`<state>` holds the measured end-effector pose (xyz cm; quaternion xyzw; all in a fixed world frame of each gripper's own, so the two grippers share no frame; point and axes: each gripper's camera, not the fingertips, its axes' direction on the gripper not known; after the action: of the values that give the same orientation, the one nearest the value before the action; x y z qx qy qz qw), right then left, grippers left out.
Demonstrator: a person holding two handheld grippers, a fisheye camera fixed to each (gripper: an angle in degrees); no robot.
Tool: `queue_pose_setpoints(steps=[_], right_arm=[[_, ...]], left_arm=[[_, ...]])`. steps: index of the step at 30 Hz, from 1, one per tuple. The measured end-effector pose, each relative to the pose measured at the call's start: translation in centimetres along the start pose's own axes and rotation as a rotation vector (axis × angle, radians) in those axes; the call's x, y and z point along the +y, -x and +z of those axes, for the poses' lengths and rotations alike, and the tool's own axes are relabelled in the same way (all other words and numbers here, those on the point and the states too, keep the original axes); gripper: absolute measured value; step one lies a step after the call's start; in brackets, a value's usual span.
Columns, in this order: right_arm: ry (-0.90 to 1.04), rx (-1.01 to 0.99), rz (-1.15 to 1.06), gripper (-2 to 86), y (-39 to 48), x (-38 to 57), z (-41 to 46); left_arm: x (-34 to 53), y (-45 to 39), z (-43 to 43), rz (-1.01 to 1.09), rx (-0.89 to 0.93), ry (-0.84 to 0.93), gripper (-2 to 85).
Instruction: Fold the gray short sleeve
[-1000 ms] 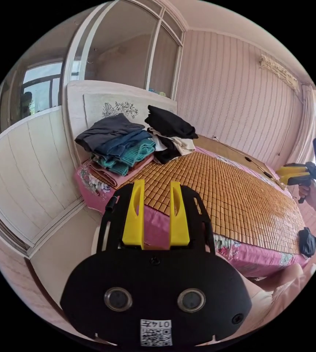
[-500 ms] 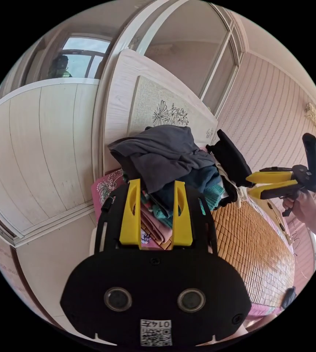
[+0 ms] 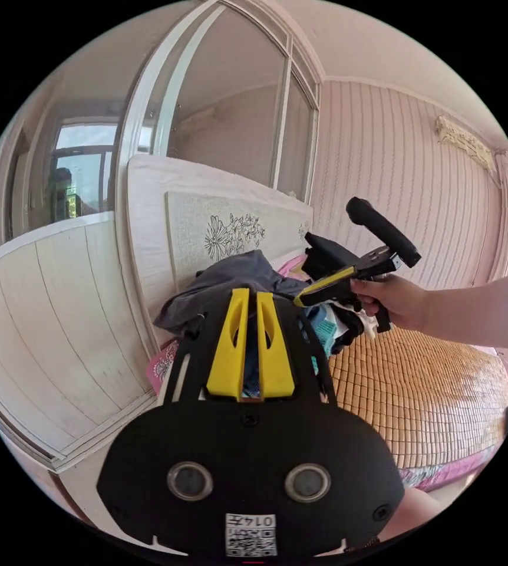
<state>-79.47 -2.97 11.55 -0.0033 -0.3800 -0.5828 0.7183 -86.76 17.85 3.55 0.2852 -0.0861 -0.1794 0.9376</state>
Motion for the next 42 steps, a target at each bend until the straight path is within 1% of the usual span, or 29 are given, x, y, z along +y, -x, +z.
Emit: queue_pose_setpoints(steps=[5,7,9,11,13,15,17,18,19,20,21,22,23,24,25,26,27,28,29,31,32,34,36,38,40,42], right_arm=[[-0.216,-0.034,-0.017,-0.9,-2.0,5.8,-11.0],[-0.285,-0.039,-0.026,-0.9,-2.7,9.4,-16.7],[-0.279,-0.025,-0.042,-0.9,-3.1,11.9,-19.8],[-0.246,0.026,-0.035,-0.9,-3.7,14.4,-22.0],[-0.196,0.083,0.006,-0.9,-5.1,18.4,-24.1],[-0.213,0.117,0.053,-0.9,-6.3,22.2,-25.9],[-0.253,0.125,0.111,-0.9,-7.7,26.8,-28.1],[-0.287,0.108,0.162,-0.9,-8.8,30.4,-29.7],[-0.327,0.066,0.224,-0.9,-9.7,34.5,-31.4],[-0.343,0.046,0.248,-0.9,-10.0,36.7,-32.1],[-0.363,0.040,0.284,-0.9,-10.2,41.1,-33.3],[-0.346,0.063,0.323,-0.9,-10.2,45.7,-33.8],[-0.337,0.080,0.348,-0.8,-10.2,48.1,-33.8],[-0.316,0.114,0.402,-0.8,-10.0,52.8,-33.5],[-0.266,0.142,0.463,-0.8,-10.0,57.5,-32.6],[-0.233,0.159,0.506,-0.8,-10.0,59.9,-32.0],[-0.161,0.183,0.619,-0.8,-10.4,64.8,-30.7],[-0.090,0.177,0.748,-0.7,-10.6,69.7,-29.3],[-0.066,0.164,0.811,-0.5,-10.7,72.0,-28.8],[-0.020,0.082,0.981,0.2,-9.9,79.4,-27.1],[-0.019,0.066,1.003,0.4,-9.6,80.7,-26.9],[-0.036,0.038,1.019,1.8,-8.6,83.9,-26.6],[-0.042,0.048,1.015,3.2,-8.7,84.6,-26.2],[-0.052,0.012,0.968,5.0,-9.4,84.0,-25.3],[-0.037,-0.052,0.891,8.1,-10.8,81.9,-23.5],[-0.004,-0.076,0.862,10.7,-11.8,80.4,-21.9]], left_arm=[[-5.4,-5.5,-7.0,0.060,0.157,-0.199,-0.7],[-7.1,-7.7,-8.7,0.072,0.191,-0.228,-0.8],[-8.6,-10.4,-9.1,0.093,0.207,-0.212,-0.8],[-9.9,-14.5,-8.0,0.109,0.273,-0.144,-0.8],[-9.8,-17.7,-6.8,0.074,0.307,-0.091,-0.8],[-9.4,-21.4,-6.4,0.056,0.371,-0.075,-0.8],[-8.4,-27.9,-7.3,0.138,0.464,-0.108,-0.8],[-8.0,-29.9,-7.6,0.171,0.492,-0.109,-0.8],[-6.9,-34.0,-8.2,0.253,0.554,-0.100,-0.7],[-5.2,-38.2,-8.9,0.341,0.611,-0.101,-0.6],[-4.1,-40.3,-9.2,0.383,0.641,-0.099,-0.5],[-1.6,-44.4,-9.4,0.444,0.715,-0.074,-0.4],[1.3,-48.0,-9.1,0.463,0.800,-0.015,-0.2],[2.9,-49.7,-8.6,0.459,0.851,0.033,0.0],[6.5,-52.9,-6.9,0.414,0.975,0.174,0.2],[10.6,-55.8,-4.6,0.371,1.104,0.340,0.3],[12.8,-57.2,-3.4,0.355,1.148,0.427,0.4],[17.1,-59.7,-1.3,0.345,1.196,0.596,0.5],[20.8,-61.6,0.2,0.353,1.198,0.741,0.6],[24.4,-63.5,1.3,0.405,1.172,0.875,0.8],[25.8,-64.4,1.8,0.443,1.152,0.938,0.8],[26.7,-65.2,2.6,0.467,1.121,0.977,0.9],[27.3,-65.7,4.2,0.451,1.070,1.001,0.9],[27.7,-66.4,6.6,0.422,0.979,1.012,1.3],[27.7,-67.1,8.4,0.412,0.894,0.984,2.0],[27.5,-68.0,10.2,0.420,0.807,0.964,3.4]])
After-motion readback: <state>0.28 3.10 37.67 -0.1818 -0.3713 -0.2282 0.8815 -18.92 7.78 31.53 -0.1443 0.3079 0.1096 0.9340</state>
